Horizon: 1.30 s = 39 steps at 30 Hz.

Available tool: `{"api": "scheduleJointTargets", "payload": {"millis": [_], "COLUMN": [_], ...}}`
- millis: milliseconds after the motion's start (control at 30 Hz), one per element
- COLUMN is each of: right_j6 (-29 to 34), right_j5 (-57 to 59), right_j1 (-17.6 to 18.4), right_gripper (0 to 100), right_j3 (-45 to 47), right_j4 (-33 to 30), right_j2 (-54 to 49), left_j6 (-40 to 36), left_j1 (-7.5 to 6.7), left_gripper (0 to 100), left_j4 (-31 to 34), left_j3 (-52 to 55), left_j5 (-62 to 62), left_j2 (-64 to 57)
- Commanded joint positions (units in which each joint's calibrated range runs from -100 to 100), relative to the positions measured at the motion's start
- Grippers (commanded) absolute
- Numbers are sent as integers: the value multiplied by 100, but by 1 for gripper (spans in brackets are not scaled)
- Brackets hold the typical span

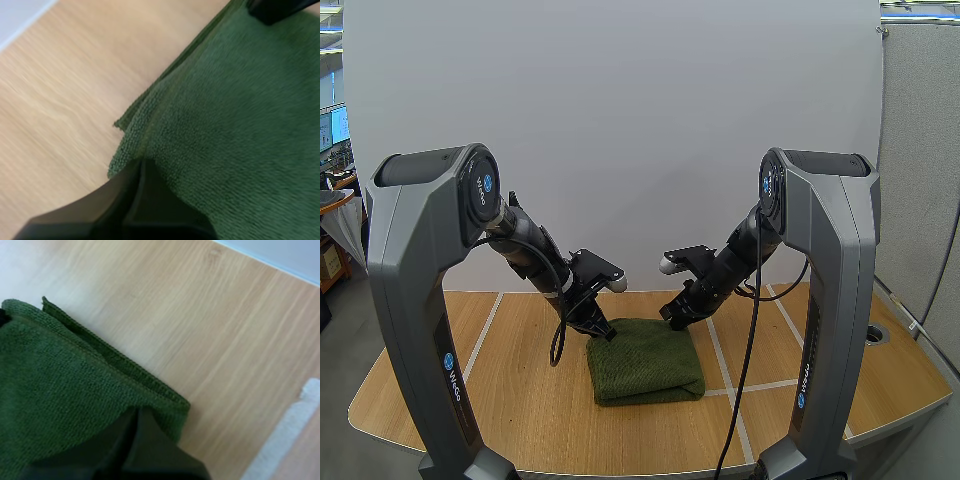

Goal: Fold the towel

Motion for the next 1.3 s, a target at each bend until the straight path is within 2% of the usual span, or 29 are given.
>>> {"api": "scheduleJointTargets", "payload": {"millis": [0, 67, 167, 300, 367, 433, 600, 667, 700, 833, 1067, 1267], "right_j6": [182, 229, 339, 389, 427, 426, 392, 310, 256, -27, -97, -174], "right_j5": [431, 752, 1309, 2442, 3059, 3276, 3122, 2591, 2233, 1199, 409, -203], "right_j1": [-30, -88, -212, -448, -543, -609, -655, -655, -655, -655, -648, -648], "right_gripper": [0, 0, 0, 0, 0, 0, 0, 0, 0, 0, 0, 0], "right_j3": [14, 14, 26, 26, 26, 115, 890, 1278, 1435, 2016, 2133, 2105], "right_j4": [-277, -424, -558, -556, -605, -674, -755, -783, -783, -765, -765, -637], "right_j2": [-619, -1114, -1804, -2578, -2811, -2977, -3147, -3147, -3147, -3147, -2734, -1949], "left_j6": [-74, -133, -131, -131, -131, -131, -111, -111, -111, -52, 43, 392], "left_j1": [14, 59, 228, 594, 790, 997, 1370, 1436, 1454, 1454, 1454, 1454], "left_gripper": [0, 0, 0, 1, 8, 21, 80, 97, 99, 99, 99, 99], "left_j4": [-105, -123, -258, -454, -634, -788, -1145, -1180, -1168, -1131, -1236, -1771], "left_j3": [-41, -41, 115, 375, 464, 477, 555, 672, 722, 894, 952, 952], "left_j5": [562, 1042, 1655, 2511, 3101, 3889, 4892, 4892, 4892, 4874, 4349, 4660], "left_j2": [-635, -1048, -1657, -2229, -2336, -2320, -2166, -2047, -1971, -1601, -616, 12]}}
